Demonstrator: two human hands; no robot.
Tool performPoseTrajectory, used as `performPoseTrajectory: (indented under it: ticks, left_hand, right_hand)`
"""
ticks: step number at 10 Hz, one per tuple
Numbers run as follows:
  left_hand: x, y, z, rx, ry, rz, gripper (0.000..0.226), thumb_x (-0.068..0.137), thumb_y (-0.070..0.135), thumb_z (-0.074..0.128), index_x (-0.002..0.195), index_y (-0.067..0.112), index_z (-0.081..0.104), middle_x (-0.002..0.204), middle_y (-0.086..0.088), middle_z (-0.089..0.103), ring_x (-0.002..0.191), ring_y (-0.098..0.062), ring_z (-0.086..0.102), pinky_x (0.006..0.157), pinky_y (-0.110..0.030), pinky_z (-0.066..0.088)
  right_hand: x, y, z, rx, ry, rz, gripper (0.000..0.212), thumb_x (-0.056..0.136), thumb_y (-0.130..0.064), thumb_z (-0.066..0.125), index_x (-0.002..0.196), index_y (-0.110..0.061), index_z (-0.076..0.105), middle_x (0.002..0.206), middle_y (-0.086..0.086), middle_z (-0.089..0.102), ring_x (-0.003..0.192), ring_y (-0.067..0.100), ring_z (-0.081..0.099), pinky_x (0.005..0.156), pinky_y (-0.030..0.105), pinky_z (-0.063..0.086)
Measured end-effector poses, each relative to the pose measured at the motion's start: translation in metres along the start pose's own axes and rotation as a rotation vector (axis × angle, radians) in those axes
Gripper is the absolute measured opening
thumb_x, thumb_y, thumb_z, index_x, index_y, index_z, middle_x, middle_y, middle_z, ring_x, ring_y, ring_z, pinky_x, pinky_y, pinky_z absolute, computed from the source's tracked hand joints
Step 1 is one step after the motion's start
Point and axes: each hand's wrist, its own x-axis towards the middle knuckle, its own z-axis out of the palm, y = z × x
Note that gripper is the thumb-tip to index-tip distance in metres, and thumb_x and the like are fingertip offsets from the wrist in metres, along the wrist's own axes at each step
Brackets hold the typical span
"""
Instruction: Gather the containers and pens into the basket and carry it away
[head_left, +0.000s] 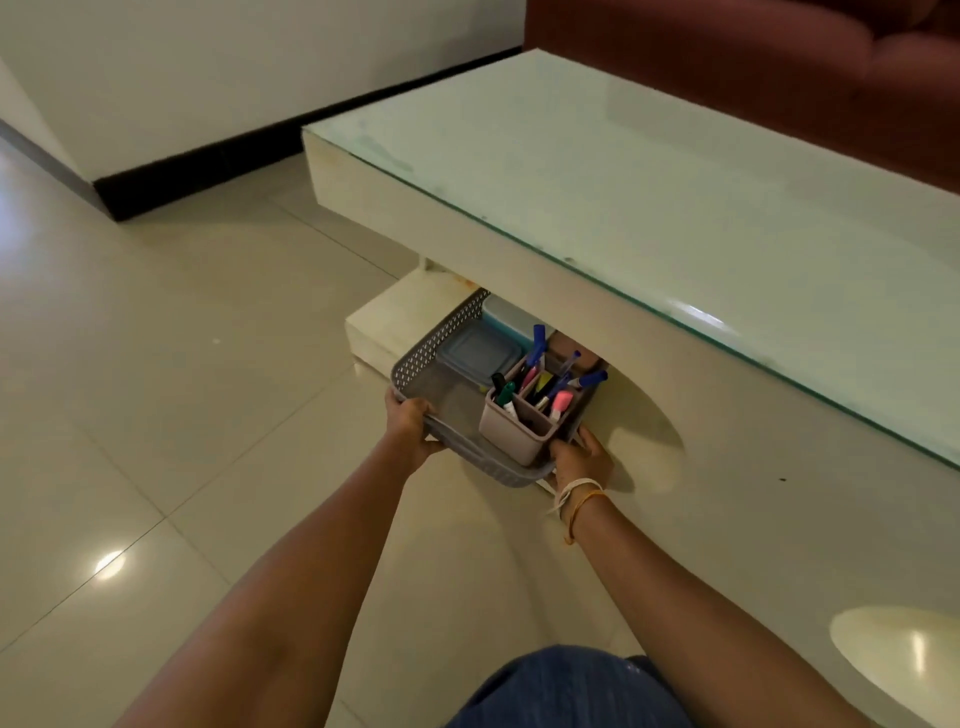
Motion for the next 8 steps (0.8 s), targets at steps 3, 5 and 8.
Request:
performPoseTrajectory:
  ticks: [3,5,8]
  left_hand:
    - [0.018,-0.01,0.04,0.288,0.049,-0.042,0.037,0.094,0.016,0.052,0.129,0.01,0.045,0.119,-0.014,0.056,0.089,-0.03,0.064,0.064,-0.039,0.06]
    - [0.028,-0.017,0.063,0.354,0.022,0.033,0.03,0.093,0.004,0.046,0.124,0.006,0.047,0.116,-0.015,0.061,0.085,-0.026,0.068,0.048,-0.027,0.056]
    - [-0.001,-0.015,0.072,0.807,0.184,0.096,0.068,0.094,0.032,0.052,0.147,0.009,0.016,0.149,-0.018,0.032,0.133,-0.038,0.038,0.099,-0.051,0.046]
  right_hand:
    - [0.017,-0.037,-0.007,-0.051,0.061,0.05,0.04,0.094,-0.001,0.045,0.133,0.005,0.05,0.136,0.02,0.053,0.107,0.033,0.057,0.082,0.025,0.039]
    - [0.031,-0.049,-0.004,-0.004,0.084,0.025,0.039,0.092,0.001,0.045,0.13,0.001,0.055,0.13,0.021,0.058,0.108,0.032,0.06,0.081,0.026,0.042]
    - [0.016,-0.056,0.008,-0.337,0.139,0.111,0.047,0.099,-0.01,0.038,0.144,0.003,0.034,0.146,0.019,0.042,0.132,0.035,0.044,0.108,0.039,0.038]
